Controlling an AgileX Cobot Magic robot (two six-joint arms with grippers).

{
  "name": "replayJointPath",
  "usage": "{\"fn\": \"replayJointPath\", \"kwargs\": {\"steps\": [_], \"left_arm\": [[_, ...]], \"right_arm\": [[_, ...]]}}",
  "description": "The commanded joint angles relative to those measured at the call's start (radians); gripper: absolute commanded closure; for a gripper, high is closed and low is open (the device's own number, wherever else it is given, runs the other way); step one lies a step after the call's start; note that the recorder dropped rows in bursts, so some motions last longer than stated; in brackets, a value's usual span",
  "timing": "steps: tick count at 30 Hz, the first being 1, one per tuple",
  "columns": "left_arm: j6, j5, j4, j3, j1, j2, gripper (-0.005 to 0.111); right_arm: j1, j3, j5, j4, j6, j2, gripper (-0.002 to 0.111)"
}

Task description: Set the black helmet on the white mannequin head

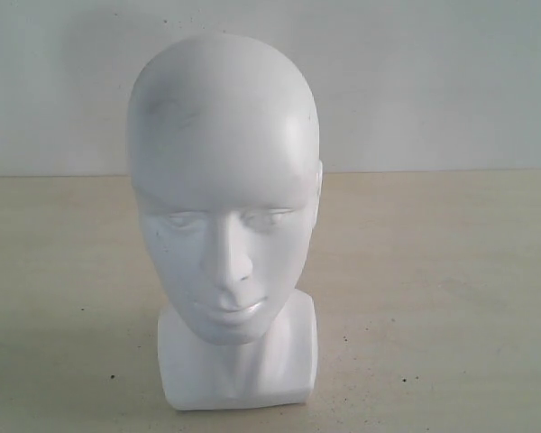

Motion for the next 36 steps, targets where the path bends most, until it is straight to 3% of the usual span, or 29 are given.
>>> {"fn": "replayJointPath", "kwargs": {"steps": [1,8,17,28,36], "left_arm": [[-0.340,-0.240,0.217,-0.025,-0.002,0.044,0.102],[-0.539,-0.426,0.262,-0.070,-0.002,0.139,0.102],[-0.769,-0.556,0.343,-0.255,-0.002,0.285,0.102],[-1.162,-0.798,0.383,-0.408,-0.002,0.482,0.102],[-1.353,-0.798,0.418,-0.511,-0.002,0.590,0.102]], "right_arm": [[0.000,-0.001,-0.004,-0.001,-0.002,-0.003,0.102],[0.000,-0.001,-0.004,-0.001,-0.002,-0.003,0.102],[0.000,-0.001,-0.004,-0.001,-0.002,-0.003,0.102],[0.000,-0.001,-0.004,-0.001,-0.002,-0.003,0.102],[0.000,-0.001,-0.004,-0.001,-0.002,-0.003,0.102]]}}
